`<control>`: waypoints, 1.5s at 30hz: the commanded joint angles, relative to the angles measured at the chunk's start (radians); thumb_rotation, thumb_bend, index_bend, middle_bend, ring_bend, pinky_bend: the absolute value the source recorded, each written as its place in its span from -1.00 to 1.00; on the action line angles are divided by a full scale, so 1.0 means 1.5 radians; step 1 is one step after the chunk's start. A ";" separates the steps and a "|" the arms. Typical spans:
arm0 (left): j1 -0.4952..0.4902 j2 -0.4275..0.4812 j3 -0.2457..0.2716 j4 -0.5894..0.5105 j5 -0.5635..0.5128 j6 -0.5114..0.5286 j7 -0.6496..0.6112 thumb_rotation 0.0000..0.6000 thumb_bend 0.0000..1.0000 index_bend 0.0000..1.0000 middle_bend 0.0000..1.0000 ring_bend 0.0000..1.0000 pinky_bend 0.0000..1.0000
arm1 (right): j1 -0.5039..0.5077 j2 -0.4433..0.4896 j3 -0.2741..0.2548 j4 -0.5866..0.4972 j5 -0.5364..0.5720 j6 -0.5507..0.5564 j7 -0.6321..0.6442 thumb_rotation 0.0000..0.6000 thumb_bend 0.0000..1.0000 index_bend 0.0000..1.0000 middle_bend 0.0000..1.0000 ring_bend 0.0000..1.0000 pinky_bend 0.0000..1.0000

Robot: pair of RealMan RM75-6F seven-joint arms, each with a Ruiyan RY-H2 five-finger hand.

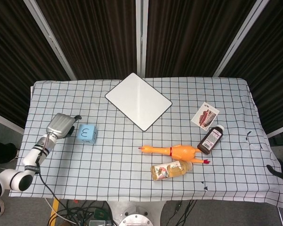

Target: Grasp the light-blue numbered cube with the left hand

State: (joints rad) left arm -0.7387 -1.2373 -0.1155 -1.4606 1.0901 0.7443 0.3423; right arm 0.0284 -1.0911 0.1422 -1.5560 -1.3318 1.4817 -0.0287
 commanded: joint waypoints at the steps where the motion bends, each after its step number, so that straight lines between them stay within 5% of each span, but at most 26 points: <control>1: -0.027 0.019 -0.005 -0.039 -0.036 -0.026 0.025 1.00 0.25 -0.57 0.59 0.61 0.39 | 0.000 -0.001 0.000 0.003 0.001 -0.002 0.003 1.00 -0.91 -1.00 -1.00 -1.00 -1.00; 8: -0.091 0.029 0.011 -0.079 -0.126 -0.070 0.094 1.00 0.34 -0.53 0.61 0.67 0.46 | 0.002 -0.005 -0.001 0.015 0.003 -0.011 0.020 1.00 -0.91 -1.00 -1.00 -1.00 -1.00; 24: -0.197 0.020 0.091 -0.121 -0.290 -0.047 0.201 1.00 0.40 -0.43 0.62 0.69 0.49 | 0.003 -0.021 0.001 0.063 0.011 -0.027 0.065 1.00 -0.91 -1.00 -1.00 -1.00 -1.00; 45: -0.173 0.073 0.162 -0.290 -0.201 0.048 0.212 1.00 0.41 -0.23 0.63 0.69 0.49 | 0.004 -0.026 0.001 0.066 0.006 -0.026 0.064 1.00 -0.90 -1.00 -1.00 -1.00 -1.00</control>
State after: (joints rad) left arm -1.0064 -1.1318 0.1193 -1.8853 0.7789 0.8081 0.6573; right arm 0.0348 -1.1305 0.1438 -1.4565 -1.3222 1.4421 0.0673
